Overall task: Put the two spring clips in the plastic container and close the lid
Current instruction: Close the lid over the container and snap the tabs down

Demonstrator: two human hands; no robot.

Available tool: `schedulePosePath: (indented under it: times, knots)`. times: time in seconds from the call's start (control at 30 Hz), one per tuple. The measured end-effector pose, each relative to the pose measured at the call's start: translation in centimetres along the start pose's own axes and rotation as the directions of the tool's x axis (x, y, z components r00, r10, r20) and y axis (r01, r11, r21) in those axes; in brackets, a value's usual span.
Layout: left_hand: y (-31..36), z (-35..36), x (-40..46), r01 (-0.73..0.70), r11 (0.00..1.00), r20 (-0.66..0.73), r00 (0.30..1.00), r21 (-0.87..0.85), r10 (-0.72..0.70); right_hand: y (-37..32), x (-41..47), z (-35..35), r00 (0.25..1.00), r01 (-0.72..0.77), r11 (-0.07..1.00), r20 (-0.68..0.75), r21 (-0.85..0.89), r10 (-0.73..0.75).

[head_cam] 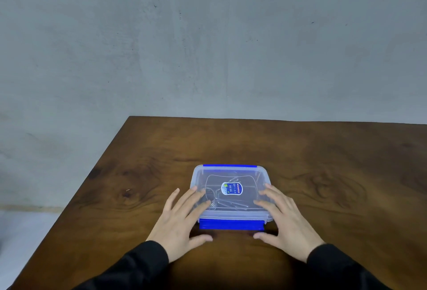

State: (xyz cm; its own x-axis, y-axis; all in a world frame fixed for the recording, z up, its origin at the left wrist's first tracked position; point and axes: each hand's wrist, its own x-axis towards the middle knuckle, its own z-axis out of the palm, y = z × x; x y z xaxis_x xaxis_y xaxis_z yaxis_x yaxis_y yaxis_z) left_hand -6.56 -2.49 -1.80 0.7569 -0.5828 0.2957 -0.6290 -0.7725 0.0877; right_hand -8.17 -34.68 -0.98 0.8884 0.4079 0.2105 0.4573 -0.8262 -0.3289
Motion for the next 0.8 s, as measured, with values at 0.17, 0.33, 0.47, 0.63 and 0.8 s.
schedulePosePath:
  times: [0.17,0.33,0.47,0.63,0.8]
  knots:
    - [0.1,0.5,0.2,0.054,0.998,-0.016,0.998,0.009,-0.054,0.1,0.0,0.6,0.998,0.001,1.0,-0.068,-0.022,-0.002]
    - [0.1,-0.3,0.1,0.068,0.995,-0.056,0.996,-0.076,-0.072,0.3,-0.5,-0.4,0.997,0.035,0.999,-0.066,0.039,-0.032]
    - [0.3,0.0,0.3,0.095,0.99,-0.09,0.99,-0.109,-0.105,0.3,-0.4,-0.1,0.994,-0.037,0.995,-0.101,0.094,0.047]
    - [0.7,0.1,0.4,0.119,0.983,-0.08,0.988,-0.137,-0.131,-0.1,-0.4,1.3,0.978,-0.093,0.989,-0.173,0.119,0.113]
    - [1.0,0.1,0.5,0.14,0.985,-0.05,0.988,-0.104,-0.145,-0.3,-0.3,1.7,0.971,-0.112,0.984,-0.193,0.141,0.138]
